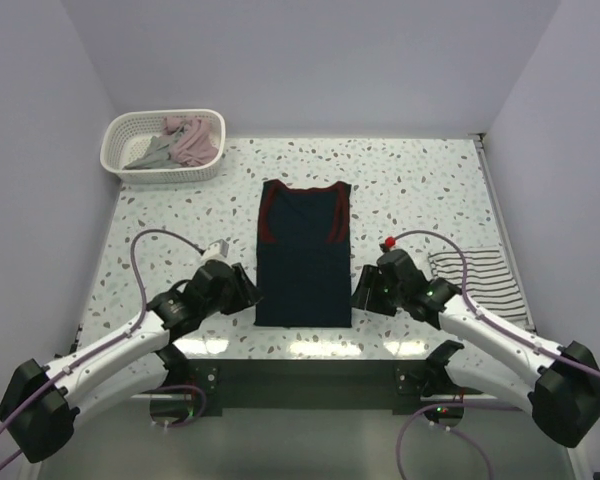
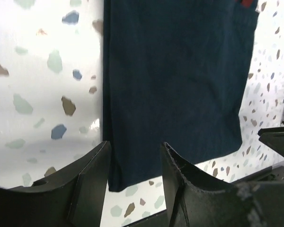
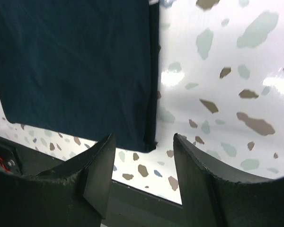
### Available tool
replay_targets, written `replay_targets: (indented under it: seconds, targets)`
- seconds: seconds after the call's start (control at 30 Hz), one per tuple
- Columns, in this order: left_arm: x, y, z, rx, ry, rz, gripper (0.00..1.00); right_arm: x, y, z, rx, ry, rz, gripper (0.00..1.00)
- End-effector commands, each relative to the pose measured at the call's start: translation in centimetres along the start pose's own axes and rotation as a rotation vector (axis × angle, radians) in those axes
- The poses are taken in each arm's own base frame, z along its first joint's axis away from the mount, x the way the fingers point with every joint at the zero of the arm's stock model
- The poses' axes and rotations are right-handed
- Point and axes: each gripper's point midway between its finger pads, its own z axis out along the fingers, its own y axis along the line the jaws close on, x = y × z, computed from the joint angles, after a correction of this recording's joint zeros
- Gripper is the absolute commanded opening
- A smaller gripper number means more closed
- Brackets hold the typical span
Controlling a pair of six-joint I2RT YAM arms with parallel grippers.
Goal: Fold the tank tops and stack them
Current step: Fold the tank top
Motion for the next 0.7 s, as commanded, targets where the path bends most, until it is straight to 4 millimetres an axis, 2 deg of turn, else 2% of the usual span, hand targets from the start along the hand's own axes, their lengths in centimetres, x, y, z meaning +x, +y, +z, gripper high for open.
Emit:
replay_targets:
  seconds: [0.0,0.03,0.13,0.47,0.67]
  targets:
    - [2.2,1.5,0.2,-0.038,0.032,-0.061,0.51,0.6,0.1,-0.1,0.008,-0.035,0.058,0.56]
    - [3.2,1.8,0.3,-0.040,0.053,-0.051,0.51,1.5,-0.2,0.2,0.011,-0.019,0.052,0.56]
    - [4.9,2.5,0.5,-0.069,0.081,-0.067,0.51,2.7,-0.4,0.7,0.004,-0.018,0.082,0.56]
    - [7.7,4.9,0.8,-0.160,0.109,-0.110,0.48,5.3,-1.7,2.3,0.049,-0.005,0.134,0.56]
    - [8.7,5.8,0.8,-0.190,0.102,-0.131,0.44,5.8,-1.3,2.4,0.028,-0.030,0.172,0.55]
